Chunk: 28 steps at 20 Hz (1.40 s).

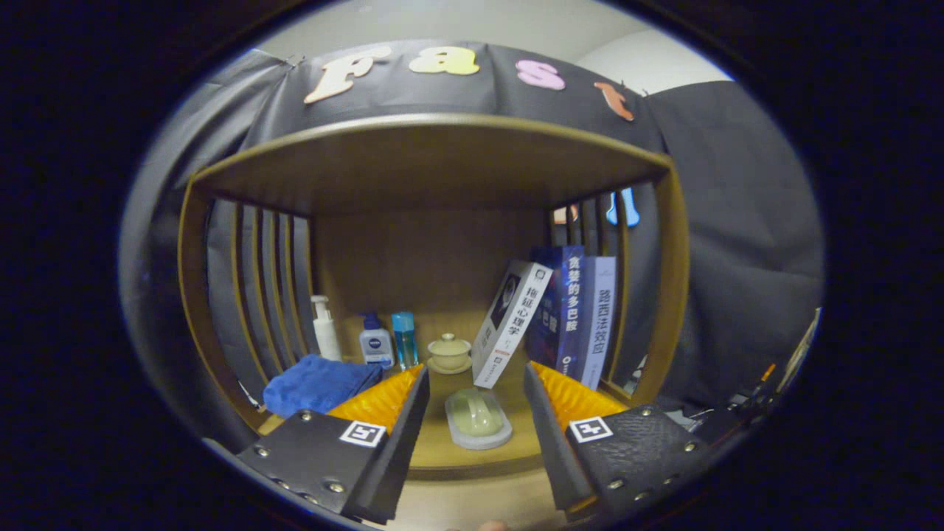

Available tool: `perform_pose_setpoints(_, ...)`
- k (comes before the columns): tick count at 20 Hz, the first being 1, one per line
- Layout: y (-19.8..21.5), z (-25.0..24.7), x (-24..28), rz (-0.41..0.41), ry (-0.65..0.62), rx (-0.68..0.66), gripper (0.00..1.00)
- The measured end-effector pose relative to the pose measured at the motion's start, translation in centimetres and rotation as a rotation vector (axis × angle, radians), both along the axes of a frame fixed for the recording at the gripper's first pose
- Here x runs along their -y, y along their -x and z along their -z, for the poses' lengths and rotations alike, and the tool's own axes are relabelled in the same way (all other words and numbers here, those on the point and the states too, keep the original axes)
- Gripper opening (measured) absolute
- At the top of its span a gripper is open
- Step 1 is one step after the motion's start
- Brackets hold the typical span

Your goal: Pull open the drawer, take out the items inside it, and place them on the countertop above the cabinet.

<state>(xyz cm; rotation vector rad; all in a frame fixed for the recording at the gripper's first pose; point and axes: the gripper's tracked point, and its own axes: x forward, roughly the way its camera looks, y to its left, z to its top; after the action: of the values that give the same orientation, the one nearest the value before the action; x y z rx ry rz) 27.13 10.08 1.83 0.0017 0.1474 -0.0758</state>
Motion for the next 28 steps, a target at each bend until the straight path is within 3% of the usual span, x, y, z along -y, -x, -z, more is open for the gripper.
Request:
perform_pose_setpoints(7,8.2,1.7,-0.2,0.028,0.023,0.01,0.76)
perform_pose_setpoints(16,14.9,8.2,-1.5,-0.025,0.045,-0.013,0.76)
perform_pose_setpoints(25,17.4,14.6,0.7,0.008,-0.04,-0.085,0.76)
perform_pose_setpoints(28,17.3,15.2,0.4,0.0,-0.045,-0.085,0.87)
